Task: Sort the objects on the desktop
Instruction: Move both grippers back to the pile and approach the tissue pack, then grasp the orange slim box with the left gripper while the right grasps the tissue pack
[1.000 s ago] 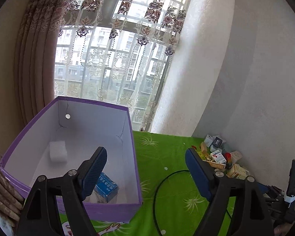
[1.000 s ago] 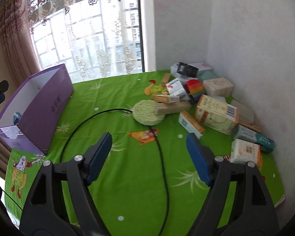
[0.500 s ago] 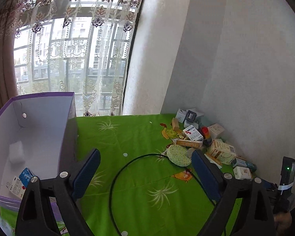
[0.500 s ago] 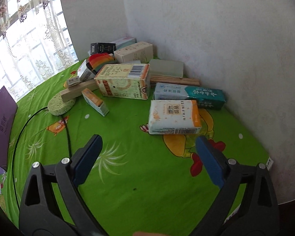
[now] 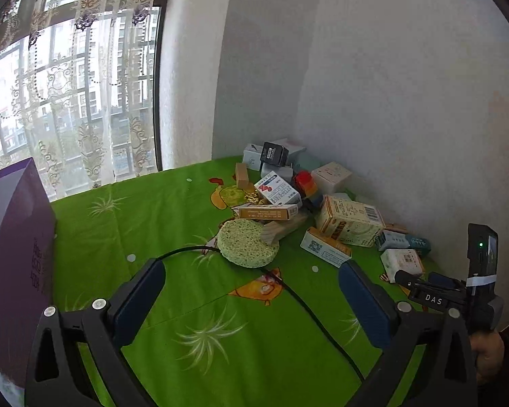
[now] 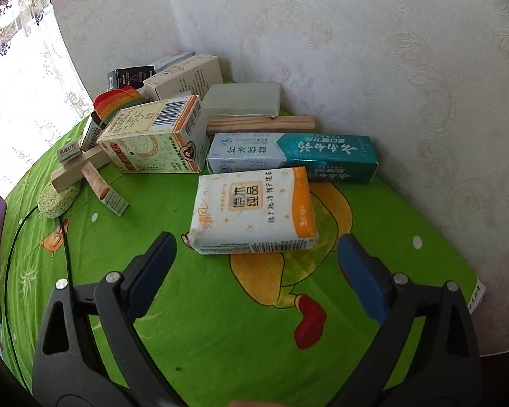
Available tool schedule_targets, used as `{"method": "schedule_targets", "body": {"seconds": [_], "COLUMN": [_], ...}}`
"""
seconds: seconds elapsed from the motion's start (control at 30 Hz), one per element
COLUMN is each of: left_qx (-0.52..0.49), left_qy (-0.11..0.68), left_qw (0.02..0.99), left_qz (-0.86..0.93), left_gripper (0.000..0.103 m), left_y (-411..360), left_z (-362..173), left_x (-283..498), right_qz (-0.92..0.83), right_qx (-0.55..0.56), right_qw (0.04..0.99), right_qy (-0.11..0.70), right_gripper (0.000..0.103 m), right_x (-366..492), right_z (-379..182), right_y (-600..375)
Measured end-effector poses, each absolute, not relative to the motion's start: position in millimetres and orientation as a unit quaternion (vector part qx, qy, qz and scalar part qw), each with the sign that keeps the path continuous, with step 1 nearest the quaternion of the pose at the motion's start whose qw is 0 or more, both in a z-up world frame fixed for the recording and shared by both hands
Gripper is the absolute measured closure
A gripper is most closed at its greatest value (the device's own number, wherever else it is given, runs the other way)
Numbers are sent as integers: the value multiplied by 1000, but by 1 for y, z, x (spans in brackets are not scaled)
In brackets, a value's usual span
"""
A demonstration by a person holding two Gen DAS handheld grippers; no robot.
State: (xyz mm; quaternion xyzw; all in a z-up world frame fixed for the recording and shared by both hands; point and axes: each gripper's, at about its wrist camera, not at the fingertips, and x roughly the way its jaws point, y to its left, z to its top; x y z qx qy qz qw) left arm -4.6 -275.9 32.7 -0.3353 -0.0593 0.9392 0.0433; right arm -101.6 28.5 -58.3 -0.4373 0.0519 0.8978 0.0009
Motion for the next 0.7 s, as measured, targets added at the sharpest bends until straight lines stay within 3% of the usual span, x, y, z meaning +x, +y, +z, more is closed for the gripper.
{"method": "schedule_targets", "body": {"seconds": [0.2, 0.47, 0.6, 0.7], "left_qx": [-357, -393, -407, -425], "left_qy": [-35, -110, -121, -122], "left_qw": [91, 104, 99, 88], "left_qz": [929, 907, 900, 893], "left_gripper": [7, 9, 16, 26], "left_y": [-247, -220, -199, -187], "left_z": [20, 0, -10, -22], "left_x": [-33, -66, -84, -101], "right_qz": [898, 900, 899, 899], "right_qx": [-437, -434, -436, -436], "right_qw": [-8, -18, -21, -22], "right_qy": [51, 41, 31, 26], "right_gripper": [7, 10, 12, 14], "right_x": [-110, -119, -121, -122], "right_z": [-61, -63, -68, -68], "right_y": [29, 31, 29, 30]}}
